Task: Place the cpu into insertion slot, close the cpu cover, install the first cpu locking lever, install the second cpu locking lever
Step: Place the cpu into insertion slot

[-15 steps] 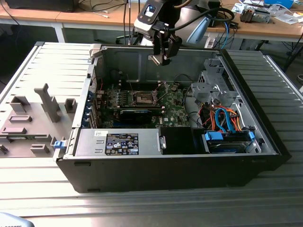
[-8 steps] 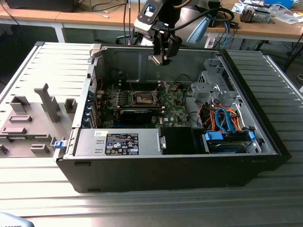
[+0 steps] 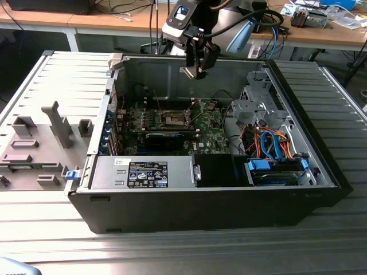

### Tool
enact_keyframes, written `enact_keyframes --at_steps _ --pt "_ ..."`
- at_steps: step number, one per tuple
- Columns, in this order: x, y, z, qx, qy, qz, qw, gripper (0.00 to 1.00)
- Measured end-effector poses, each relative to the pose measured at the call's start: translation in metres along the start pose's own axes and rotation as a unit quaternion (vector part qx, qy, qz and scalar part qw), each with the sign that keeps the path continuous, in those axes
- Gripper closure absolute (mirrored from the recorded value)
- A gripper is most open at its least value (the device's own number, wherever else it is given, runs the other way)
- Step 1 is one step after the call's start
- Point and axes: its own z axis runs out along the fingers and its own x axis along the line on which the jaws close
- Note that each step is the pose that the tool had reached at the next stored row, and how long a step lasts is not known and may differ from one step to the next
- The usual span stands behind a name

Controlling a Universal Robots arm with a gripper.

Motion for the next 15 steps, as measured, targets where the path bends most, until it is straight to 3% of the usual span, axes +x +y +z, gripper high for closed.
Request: enact_keyframes --at_steps 15 --pt "0.0000 0.0000 0.0000 -0.0003 -0.0005 0.007 0.99997 0.45"
